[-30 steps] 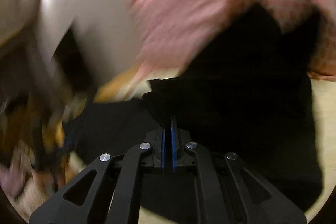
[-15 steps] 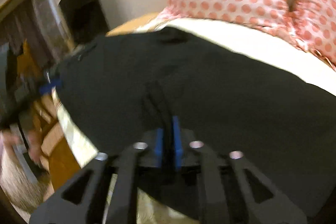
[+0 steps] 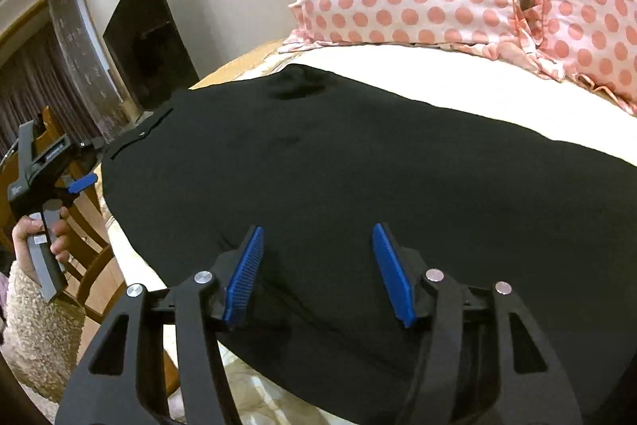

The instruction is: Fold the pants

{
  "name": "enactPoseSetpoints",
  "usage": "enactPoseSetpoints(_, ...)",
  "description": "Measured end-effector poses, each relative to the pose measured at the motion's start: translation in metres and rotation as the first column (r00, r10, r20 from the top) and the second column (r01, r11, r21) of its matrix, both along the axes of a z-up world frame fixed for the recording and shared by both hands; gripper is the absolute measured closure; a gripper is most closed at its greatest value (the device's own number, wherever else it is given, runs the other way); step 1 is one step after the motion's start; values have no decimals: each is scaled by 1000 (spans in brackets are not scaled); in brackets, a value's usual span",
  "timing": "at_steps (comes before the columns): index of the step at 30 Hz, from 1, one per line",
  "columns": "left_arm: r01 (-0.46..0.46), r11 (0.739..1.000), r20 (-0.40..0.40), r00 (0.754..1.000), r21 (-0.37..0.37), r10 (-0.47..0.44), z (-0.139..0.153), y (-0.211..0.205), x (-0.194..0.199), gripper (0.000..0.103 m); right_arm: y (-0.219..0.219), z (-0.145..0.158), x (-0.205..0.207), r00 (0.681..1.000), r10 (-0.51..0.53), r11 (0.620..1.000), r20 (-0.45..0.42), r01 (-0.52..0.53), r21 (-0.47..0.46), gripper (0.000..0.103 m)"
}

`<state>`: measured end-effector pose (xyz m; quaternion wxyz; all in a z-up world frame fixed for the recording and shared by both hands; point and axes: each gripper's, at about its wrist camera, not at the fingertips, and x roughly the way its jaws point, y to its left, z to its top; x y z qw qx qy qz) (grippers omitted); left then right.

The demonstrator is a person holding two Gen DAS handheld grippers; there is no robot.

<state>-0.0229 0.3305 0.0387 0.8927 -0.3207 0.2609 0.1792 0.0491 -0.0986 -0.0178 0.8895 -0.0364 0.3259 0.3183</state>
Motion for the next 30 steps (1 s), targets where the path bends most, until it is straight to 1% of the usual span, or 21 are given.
enactPoseSetpoints(2, 15, 1000, -12, 1000, -4, -15, -1, 1, 8, 13, -1, -4, 2, 1000, -3, 1000, -23, 3, 16, 43)
enactPoseSetpoints(5, 13, 999, -49, 999, -44, -16, -8, 6, 21, 13, -3, -4, 0, 1000, -4, 1000, -29, 5, 28, 43)
enactPoseSetpoints(8, 8, 999, -56, 998, -42, -10, -9, 5, 25, 13, -2, -3, -1, 1000, -5, 999, -29, 6, 32, 43)
enactPoseSetpoints(12, 26, 998, -50, 998, -65, -29, -9, 4, 31, 14, -2, -3, 4, 999, -3, 999, -40, 4, 44, 43)
enactPoseSetpoints(13, 26, 997, -48, 998, -75, -29, -10, 5, 33, 17, -2, -4, 4, 999, -4, 999, -41, 6, 48, 43)
enactPoseSetpoints(15, 15, 994, -50, 999, -107, -21, -12, 10, 36, 44, -3, -4, 4, 999, -3, 999, -43, 5, 53, 43)
enactPoseSetpoints(17, -1, 990, -59, 998, -139, -7, -15, 18, 35, 59, -3, -4, 4, 999, -3, 998, -44, 6, 58, 43)
enactPoseSetpoints(20, 0, 979, -35, 999, -206, -7, -20, 30, 32, 65, -5, -4, 2, 999, 0, 998, -44, 3, 67, 43)
enactPoseSetpoints(22, -1, 975, -25, 1000, -223, -5, -21, 33, 31, 71, -8, -4, 1, 999, 2, 997, -44, 1, 73, 43)
enactPoseSetpoints(23, 3, 975, -14, 1000, -224, -7, -22, 33, 31, 77, -10, -4, 1, 999, 2, 997, -44, 2, 78, 43)
enactPoseSetpoints(24, 3, 976, -12, 1000, -216, -6, -21, 33, 32, 80, -12, -4, 0, 999, 2, 996, -44, 2, 84, 43)
enactPoseSetpoints(26, 4, 987, -22, 1000, -158, -7, -13, 25, 34, 83, -20, -3, -4, 999, -2, 995, -39, 6, 100, 43)
enactPoseSetpoints(28, 14, 999, -31, 999, -48, -15, 5, 9, 38, 85, -33, 1, -8, 1000, -14, 993, -27, 17, 119, 43)
enactPoseSetpoints(30, 34, 999, -25, 999, 32, -34, 24, -6, 42, 86, -49, 5, -13, 999, -35, 989, -13, 36, 144, 43)
